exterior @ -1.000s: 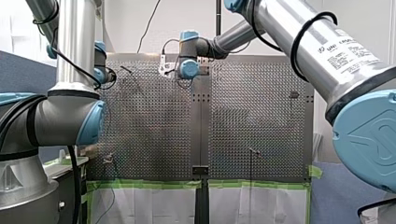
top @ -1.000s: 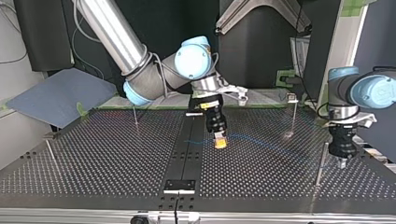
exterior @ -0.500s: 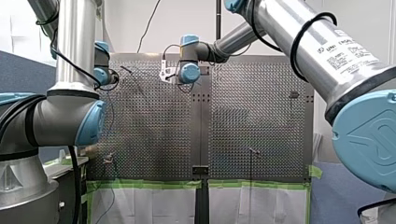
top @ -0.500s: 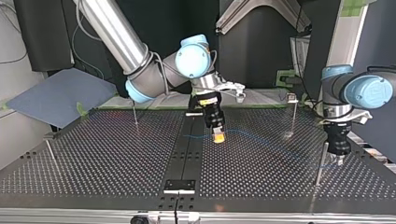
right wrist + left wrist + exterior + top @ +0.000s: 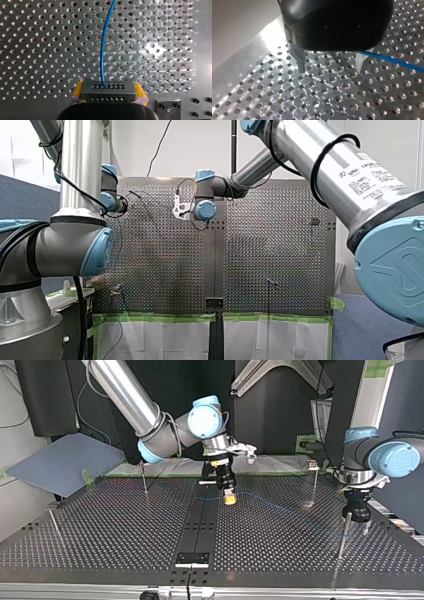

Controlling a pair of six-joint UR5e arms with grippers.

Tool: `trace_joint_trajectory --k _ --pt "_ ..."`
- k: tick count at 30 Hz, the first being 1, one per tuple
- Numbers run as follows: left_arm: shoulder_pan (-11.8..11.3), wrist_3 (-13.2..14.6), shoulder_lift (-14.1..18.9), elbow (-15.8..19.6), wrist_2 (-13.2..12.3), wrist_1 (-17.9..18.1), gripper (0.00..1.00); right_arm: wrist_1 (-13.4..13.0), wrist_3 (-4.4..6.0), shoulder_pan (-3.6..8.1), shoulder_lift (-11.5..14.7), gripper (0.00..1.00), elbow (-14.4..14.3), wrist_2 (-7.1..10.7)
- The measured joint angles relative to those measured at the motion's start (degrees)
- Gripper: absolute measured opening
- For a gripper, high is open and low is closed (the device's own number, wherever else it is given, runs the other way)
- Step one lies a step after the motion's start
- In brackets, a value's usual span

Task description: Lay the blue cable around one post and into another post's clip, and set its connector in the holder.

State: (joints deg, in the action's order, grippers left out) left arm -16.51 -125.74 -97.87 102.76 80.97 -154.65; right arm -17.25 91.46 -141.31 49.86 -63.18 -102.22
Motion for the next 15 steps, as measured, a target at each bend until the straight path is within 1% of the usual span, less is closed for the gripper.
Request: trace_joint_trajectory --k 4,6,9,11,13,15 --pt "0.06 -1.97 0.0 0.02 -0.33 -0.3 1.0 -2.07 -0.26 0.44 0.01 0.0 -2.07 -0.66" --pt "0.07 -2.88 -0.02 0.01 -0.47 -0.29 1.0 -3.27 -0.21 0.6 0.04 0.0 -3.29 -1.12" --pt "0.13 -4.0 -0.08 0.0 -0.82 -0.01 1.0 -4.94 0.52 0.73 0.03 0.0 -4.95 -1.63" --pt "0.21 -4.36 -0.33 -0.02 -0.96 0.08 1.0 -5.92 0.81 0.77 0.02 0.0 -5.92 -1.9" --pt "0.32 -4.49 -0.85 -0.02 -1.16 0.07 1.0 -7.04 0.61 0.8 -0.02 0.0 -7.05 -2.12" --pt "0.51 -4.56 -1.74 -0.01 -1.3 0.04 1.0 -8.09 -0.01 0.95 -0.03 0.0 -8.1 -2.47"
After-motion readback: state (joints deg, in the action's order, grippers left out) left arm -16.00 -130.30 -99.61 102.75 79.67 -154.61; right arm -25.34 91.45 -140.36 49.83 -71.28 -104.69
